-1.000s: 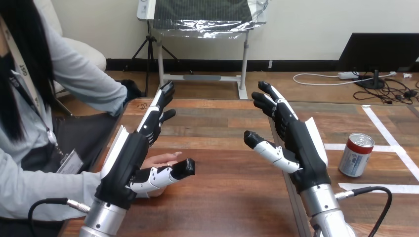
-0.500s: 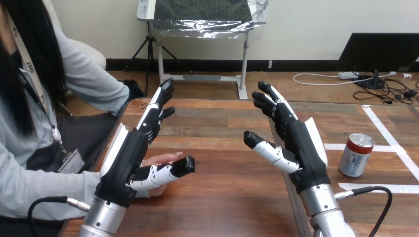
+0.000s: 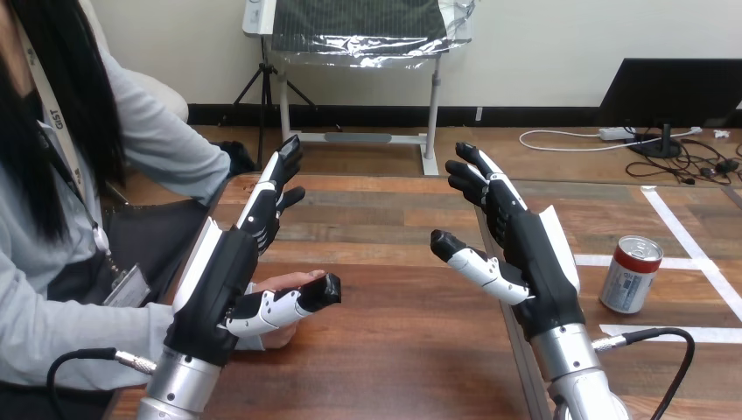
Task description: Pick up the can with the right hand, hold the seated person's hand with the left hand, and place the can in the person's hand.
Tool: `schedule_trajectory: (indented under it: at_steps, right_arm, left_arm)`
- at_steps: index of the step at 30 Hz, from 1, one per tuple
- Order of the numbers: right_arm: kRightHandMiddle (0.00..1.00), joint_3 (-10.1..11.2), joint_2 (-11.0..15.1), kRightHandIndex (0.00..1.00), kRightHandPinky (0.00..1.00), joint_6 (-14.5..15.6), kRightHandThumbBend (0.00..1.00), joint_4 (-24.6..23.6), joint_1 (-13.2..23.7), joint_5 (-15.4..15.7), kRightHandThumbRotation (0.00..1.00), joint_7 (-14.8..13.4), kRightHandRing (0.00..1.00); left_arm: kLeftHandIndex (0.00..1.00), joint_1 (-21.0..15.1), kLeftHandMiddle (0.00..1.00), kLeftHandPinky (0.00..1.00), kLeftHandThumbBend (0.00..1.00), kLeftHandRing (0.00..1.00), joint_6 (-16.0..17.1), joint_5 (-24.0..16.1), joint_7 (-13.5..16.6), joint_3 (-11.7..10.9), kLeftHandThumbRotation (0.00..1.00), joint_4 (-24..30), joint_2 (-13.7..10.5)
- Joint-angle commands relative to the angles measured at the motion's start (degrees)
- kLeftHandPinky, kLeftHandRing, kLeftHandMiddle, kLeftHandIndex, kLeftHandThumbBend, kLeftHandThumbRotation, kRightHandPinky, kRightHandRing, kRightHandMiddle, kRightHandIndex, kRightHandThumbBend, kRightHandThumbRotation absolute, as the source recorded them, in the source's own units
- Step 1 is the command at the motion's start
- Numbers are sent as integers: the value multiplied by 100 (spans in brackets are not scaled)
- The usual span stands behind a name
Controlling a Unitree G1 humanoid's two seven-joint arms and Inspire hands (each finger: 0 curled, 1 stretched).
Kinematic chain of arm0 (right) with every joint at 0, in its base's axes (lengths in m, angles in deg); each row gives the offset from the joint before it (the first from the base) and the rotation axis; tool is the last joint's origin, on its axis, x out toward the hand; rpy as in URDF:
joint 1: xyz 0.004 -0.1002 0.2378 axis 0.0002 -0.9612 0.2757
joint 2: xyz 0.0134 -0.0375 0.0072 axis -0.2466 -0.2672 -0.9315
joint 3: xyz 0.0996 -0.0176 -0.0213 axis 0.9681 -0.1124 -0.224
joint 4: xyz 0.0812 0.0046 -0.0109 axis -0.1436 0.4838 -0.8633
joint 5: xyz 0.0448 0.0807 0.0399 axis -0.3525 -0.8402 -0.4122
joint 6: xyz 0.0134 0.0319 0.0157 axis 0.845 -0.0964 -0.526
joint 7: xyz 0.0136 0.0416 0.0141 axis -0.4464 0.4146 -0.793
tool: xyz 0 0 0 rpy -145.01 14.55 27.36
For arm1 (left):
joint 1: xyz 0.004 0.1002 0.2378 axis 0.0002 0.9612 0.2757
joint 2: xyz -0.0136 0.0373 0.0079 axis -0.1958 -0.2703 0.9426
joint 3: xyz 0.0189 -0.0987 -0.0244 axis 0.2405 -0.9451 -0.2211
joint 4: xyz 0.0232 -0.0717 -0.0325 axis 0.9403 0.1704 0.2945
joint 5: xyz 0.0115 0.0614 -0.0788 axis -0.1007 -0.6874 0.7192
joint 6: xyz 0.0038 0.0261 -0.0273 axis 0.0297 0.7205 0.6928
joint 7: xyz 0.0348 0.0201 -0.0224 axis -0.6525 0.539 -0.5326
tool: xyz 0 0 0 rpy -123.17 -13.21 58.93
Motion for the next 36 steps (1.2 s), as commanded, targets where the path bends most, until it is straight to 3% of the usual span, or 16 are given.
schedule_trajectory:
  at_steps: [1,20,36]
  right_arm:
    - [88,27,42,92,90,-162,100,-52,492,51,62,-94,87]
    - [89,44,207,92,91,-139,100,-143,508,233,65,-217,86]
    - [89,106,303,92,89,-190,100,-361,504,146,63,-190,87]
  left_arm:
    - [99,-399,100,91,100,97,-35,66,31,-97,65,115,28]
    - [100,-405,100,92,100,98,-84,185,-82,-73,63,182,58]
    - [100,-427,100,92,100,98,-73,226,-129,-78,65,164,52]
